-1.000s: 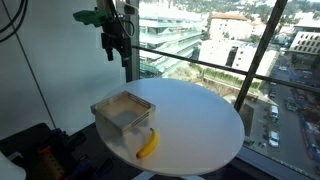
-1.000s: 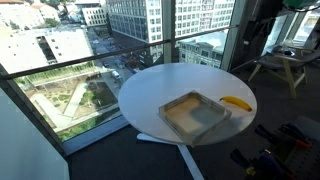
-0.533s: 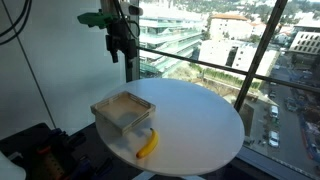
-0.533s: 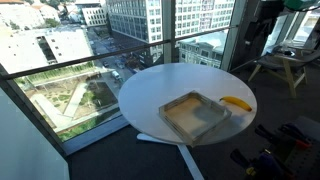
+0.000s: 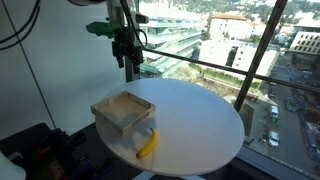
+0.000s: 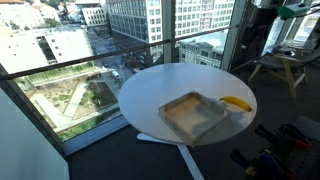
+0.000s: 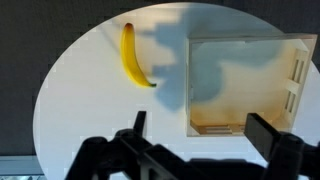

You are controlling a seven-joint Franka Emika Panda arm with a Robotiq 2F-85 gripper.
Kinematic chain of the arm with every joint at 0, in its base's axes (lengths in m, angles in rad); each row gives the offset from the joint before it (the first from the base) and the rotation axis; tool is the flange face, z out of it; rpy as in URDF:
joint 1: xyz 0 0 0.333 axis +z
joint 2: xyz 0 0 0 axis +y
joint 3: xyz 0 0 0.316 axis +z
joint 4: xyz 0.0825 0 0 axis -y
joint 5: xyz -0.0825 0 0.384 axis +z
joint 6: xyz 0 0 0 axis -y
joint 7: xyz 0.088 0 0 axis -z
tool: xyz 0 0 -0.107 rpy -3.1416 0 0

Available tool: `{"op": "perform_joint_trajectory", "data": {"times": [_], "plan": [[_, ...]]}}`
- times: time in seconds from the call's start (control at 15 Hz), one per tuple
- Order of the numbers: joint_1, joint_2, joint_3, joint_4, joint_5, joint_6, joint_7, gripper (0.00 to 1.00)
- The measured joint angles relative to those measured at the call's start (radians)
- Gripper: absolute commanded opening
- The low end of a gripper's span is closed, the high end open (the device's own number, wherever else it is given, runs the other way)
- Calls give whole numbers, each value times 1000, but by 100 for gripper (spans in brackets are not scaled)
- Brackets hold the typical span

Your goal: Put the banana in the box

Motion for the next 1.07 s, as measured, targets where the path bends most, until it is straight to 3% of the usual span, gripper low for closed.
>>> {"op": "perform_joint_trajectory", "data": {"times": [1.07], "plan": [[-14,197,-22,7,0,178,-49,100]]}}
